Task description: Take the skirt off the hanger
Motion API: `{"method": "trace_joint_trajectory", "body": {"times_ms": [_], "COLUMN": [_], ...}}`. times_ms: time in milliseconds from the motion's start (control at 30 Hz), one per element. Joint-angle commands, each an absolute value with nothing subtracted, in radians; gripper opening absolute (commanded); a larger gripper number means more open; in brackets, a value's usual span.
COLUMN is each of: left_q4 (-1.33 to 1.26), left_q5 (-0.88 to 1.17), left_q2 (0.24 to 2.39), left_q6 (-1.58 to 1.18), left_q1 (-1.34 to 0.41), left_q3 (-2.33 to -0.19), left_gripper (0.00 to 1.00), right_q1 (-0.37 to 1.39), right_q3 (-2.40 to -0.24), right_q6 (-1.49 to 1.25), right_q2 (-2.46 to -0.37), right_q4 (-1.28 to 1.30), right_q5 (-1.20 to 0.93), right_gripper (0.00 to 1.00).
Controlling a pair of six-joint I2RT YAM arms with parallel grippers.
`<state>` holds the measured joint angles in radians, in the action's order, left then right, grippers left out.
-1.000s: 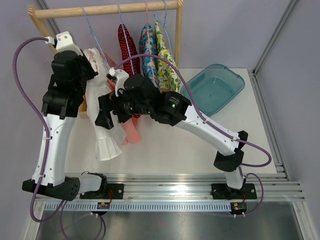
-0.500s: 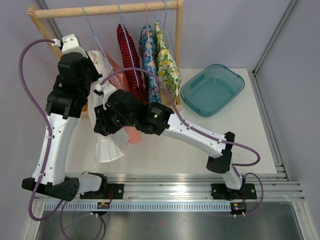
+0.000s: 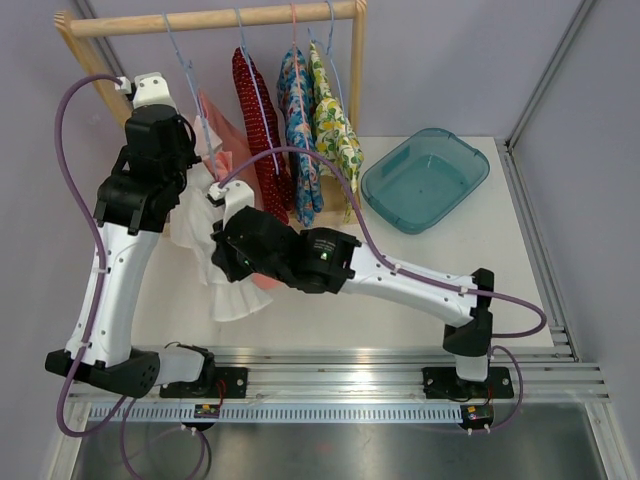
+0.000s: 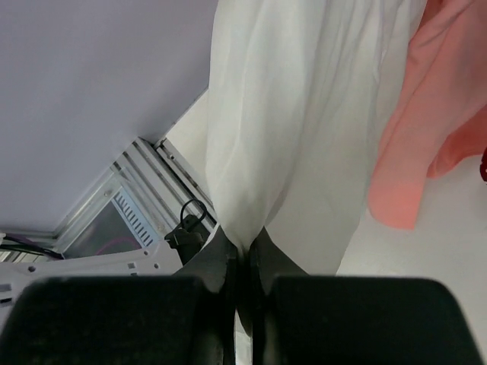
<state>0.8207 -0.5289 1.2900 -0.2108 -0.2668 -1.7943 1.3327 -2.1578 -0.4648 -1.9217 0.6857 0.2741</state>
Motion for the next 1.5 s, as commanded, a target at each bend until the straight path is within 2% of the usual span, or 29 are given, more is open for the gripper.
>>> {"method": "trace_joint_trajectory", "body": {"times_ms": [0,400,567,733,1000,1133,1367,1467], "left_q4": [0.581,0.532,0.567,0.572,0.568,0.543,0.526,0.541], "left_q5": [-0.587,-0.653,-0.644,-0.644,-0.696,-0.758,-0.801,-0.801], "left_q2": [1.316,1.334,1.384,1.428,1.483,1.488,1.525,1.539], "left_q6": [-0.181,-0.121,-0.135,-0.108,-0.058,-0.040,-0.026,-0.040], "left_q1": [-0.238,-0.157,-0.118,-0.114,-0.081,-0.077,-0.037,-0.026], "left_q3": [-1.893,-1.891,-1.982,-2.043,-2.077,-2.046,-2.034,-2.034], "left_gripper": [0.00,0.00,0.00,0.00,0.00,0.00,0.00,0.00], "right_q1": [1.460,1.606,1.672,1.706,1.926,2.063,2.267,2.362], "right_q3": [-2.088,-2.023,-1.996,-1.875,-1.707,-1.802,-2.104,-2.174], "right_q6": [-0.495,-0.591,-0.604,-0.655,-0.821,-0.808,-0.925,-0.946], "right_q2": [-1.803,-1.677,-1.644,-1.583,-1.447,-1.451,-1.597,-1.608], "right_q4": [0.774,0.896,0.936,0.942,0.966,1.054,1.418,1.448], "right_q5": [0.255,0.373,0.437,0.472,0.699,0.857,1.077,1.170], "right_gripper": [0.00,0.00,0.00,0.00,0.00,0.00,0.00,0.00]}}
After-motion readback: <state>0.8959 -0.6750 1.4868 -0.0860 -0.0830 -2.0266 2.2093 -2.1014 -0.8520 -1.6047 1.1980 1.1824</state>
